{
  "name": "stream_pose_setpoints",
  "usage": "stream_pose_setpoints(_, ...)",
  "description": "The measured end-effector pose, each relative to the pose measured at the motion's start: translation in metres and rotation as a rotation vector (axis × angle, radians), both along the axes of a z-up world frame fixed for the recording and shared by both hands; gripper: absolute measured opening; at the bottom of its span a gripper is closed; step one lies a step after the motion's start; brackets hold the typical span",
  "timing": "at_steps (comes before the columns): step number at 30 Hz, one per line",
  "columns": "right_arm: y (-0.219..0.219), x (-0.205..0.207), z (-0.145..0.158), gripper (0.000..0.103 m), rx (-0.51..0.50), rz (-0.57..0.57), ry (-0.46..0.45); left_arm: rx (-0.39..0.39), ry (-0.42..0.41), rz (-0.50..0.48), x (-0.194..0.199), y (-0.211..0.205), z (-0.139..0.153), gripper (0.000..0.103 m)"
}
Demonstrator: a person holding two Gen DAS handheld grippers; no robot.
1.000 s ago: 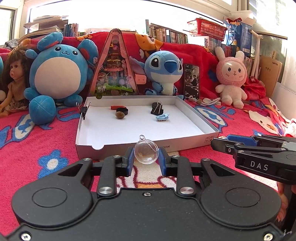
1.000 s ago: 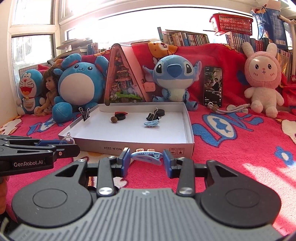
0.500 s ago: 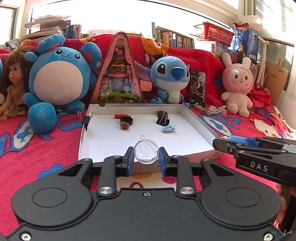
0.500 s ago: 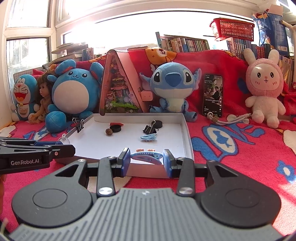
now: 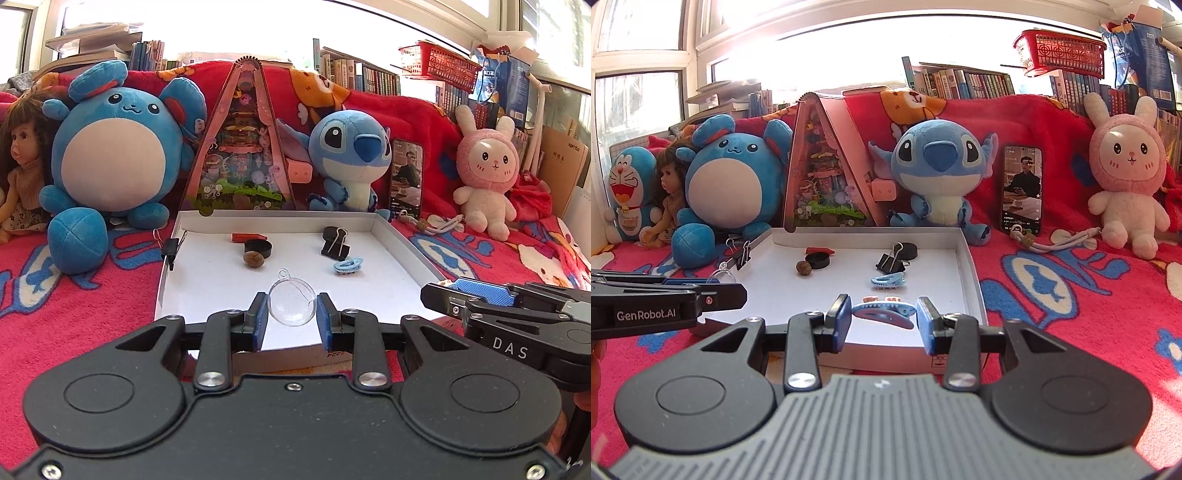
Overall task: Organize rigid objects
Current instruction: 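Lower the clear ball into the box with the left tool while the right lowers the blue clip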
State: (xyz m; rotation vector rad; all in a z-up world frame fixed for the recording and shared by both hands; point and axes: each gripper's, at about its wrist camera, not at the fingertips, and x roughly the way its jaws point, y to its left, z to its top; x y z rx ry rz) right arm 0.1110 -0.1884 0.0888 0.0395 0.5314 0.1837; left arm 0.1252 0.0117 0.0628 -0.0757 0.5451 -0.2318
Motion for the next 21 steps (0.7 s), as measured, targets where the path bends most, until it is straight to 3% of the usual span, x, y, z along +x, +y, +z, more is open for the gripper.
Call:
stream_pose_setpoints(11, 0.005, 0.022, -0.007, 0.044, -0.021, -0.013, 0.014, 0.011, 0.018, 0.01, 0.027, -0.005, -0.004, 0.027)
stream_pose_setpoints(21, 0.012, 0.055, -0.015, 0.044, 0.0, -0.013, 0.062, 0.011, 0.084, 0.041, 0.065, -0.006, -0.016, 0.027)
